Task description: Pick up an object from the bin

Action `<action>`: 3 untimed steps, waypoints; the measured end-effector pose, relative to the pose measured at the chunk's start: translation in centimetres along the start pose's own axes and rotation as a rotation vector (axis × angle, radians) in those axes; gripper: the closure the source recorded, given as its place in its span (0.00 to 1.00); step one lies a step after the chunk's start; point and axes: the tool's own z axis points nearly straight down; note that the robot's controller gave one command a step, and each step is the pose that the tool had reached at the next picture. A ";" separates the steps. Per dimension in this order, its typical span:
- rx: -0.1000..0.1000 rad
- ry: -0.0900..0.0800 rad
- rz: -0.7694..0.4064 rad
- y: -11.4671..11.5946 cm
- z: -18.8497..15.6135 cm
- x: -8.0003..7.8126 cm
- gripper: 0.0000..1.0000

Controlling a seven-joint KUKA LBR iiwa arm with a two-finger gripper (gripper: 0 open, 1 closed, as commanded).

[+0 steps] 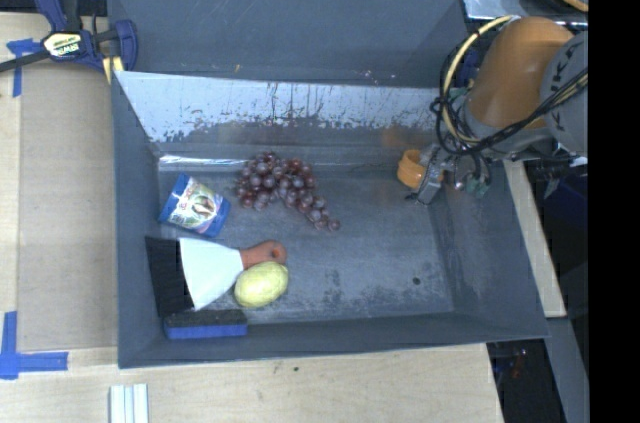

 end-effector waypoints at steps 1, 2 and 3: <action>0.000 -0.003 0.000 0.0 -1.8 -0.1 1.00; -0.001 -0.005 0.000 -0.1 -4.7 -0.1 1.00; -0.001 -0.006 0.000 -0.1 -7.2 -0.2 1.00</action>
Offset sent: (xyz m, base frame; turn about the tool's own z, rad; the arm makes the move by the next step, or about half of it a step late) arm 0.0005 -0.0005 0.0602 -0.0001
